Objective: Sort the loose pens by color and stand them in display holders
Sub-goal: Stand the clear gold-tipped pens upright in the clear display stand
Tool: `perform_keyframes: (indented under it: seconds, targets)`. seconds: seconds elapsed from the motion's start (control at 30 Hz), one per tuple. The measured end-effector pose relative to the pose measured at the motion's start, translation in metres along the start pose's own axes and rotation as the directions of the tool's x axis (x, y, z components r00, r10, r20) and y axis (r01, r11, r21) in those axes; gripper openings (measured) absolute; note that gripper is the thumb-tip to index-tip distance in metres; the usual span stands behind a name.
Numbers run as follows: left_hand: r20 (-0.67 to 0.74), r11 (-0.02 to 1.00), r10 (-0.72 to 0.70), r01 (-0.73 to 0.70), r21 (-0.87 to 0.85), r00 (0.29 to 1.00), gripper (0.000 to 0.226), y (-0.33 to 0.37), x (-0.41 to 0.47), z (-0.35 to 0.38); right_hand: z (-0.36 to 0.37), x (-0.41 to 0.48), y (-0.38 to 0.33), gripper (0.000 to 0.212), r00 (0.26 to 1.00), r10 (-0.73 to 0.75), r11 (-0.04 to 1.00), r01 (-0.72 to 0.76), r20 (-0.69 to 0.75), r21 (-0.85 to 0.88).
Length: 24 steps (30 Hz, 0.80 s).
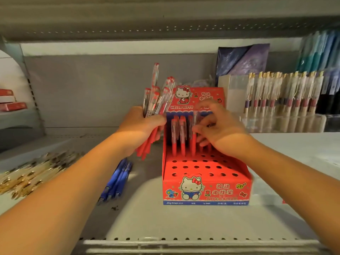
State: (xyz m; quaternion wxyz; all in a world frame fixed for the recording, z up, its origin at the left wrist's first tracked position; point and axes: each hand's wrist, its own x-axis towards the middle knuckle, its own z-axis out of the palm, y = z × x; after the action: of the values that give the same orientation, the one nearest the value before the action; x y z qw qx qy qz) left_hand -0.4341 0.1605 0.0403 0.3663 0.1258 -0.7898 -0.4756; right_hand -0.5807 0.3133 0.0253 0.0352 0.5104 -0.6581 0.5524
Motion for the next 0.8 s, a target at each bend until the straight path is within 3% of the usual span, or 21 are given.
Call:
perform_keyframes:
  seconds: [0.13,0.3,0.43,0.53,0.63,0.8]
  targets:
    - [0.139,0.998,0.022,-0.014,-0.059,0.990,0.019,0.000,0.001,0.000,0.000,0.000,0.001,0.038,0.999,0.045,0.999,-0.045,-0.015,-0.019]
    - [0.233,0.996,0.057,-0.038,-0.086,0.971,0.021,0.000,-0.001,-0.001,-0.003,0.000,-0.001,0.032,0.998,0.031,0.996,-0.035,-0.047,-0.086]
    - [0.266,0.988,0.086,-0.047,-0.148,0.960,0.016,0.004,-0.003,-0.003,-0.002,0.000,-0.006,0.022,0.989,-0.090,0.975,0.062,-0.122,-0.213]
    - [0.305,0.991,0.101,-0.067,-0.119,0.947,0.016,0.006,-0.006,-0.003,0.002,-0.002,-0.018,0.021,0.979,-0.081,0.994,0.092,-0.188,0.052]
    - [0.357,0.994,0.101,-0.084,-0.062,0.929,0.024,0.009,-0.009,-0.002,0.002,-0.007,-0.029,0.021,0.991,-0.019,0.958,0.056,-0.131,0.282]
    - [0.418,0.994,0.106,-0.096,-0.043,0.902,0.027,0.012,-0.014,0.002,0.001,-0.010,-0.032,0.029,0.996,0.048,0.933,-0.019,-0.074,0.359]
